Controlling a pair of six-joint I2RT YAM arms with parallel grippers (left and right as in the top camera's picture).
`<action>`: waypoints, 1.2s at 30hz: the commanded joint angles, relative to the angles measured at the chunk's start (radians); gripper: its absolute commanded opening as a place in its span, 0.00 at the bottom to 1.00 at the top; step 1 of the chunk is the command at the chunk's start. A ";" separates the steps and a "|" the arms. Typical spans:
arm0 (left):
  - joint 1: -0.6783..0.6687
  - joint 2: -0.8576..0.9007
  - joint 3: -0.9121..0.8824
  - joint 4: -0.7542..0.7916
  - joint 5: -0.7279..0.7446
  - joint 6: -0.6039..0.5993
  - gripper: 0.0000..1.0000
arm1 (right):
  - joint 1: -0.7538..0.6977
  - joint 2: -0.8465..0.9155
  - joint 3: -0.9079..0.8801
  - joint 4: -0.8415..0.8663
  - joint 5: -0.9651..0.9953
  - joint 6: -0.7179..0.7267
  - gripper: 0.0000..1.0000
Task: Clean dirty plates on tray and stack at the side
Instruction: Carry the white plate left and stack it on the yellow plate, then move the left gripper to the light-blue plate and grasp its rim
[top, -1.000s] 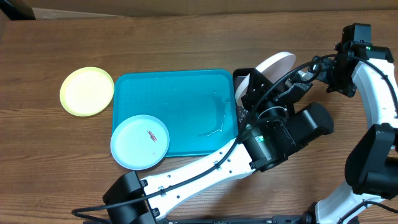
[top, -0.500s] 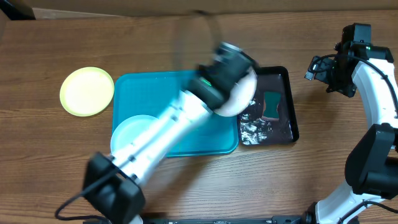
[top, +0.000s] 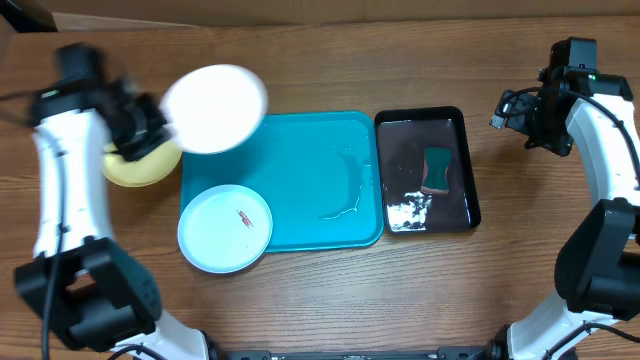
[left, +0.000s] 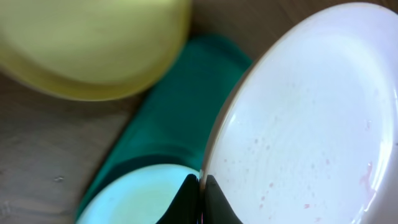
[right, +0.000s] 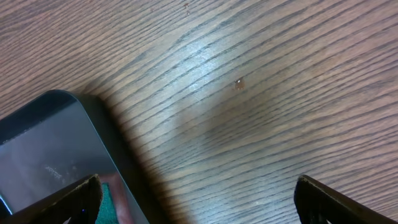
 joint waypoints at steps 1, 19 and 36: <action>0.148 -0.046 0.008 -0.015 -0.023 -0.024 0.04 | -0.002 -0.019 0.010 0.006 0.002 0.002 1.00; 0.310 -0.045 -0.363 0.473 -0.207 -0.080 0.04 | -0.002 -0.019 0.010 0.005 0.002 0.002 1.00; 0.248 -0.002 -0.448 0.658 -0.196 -0.083 0.11 | -0.002 -0.019 0.010 0.005 0.002 0.002 1.00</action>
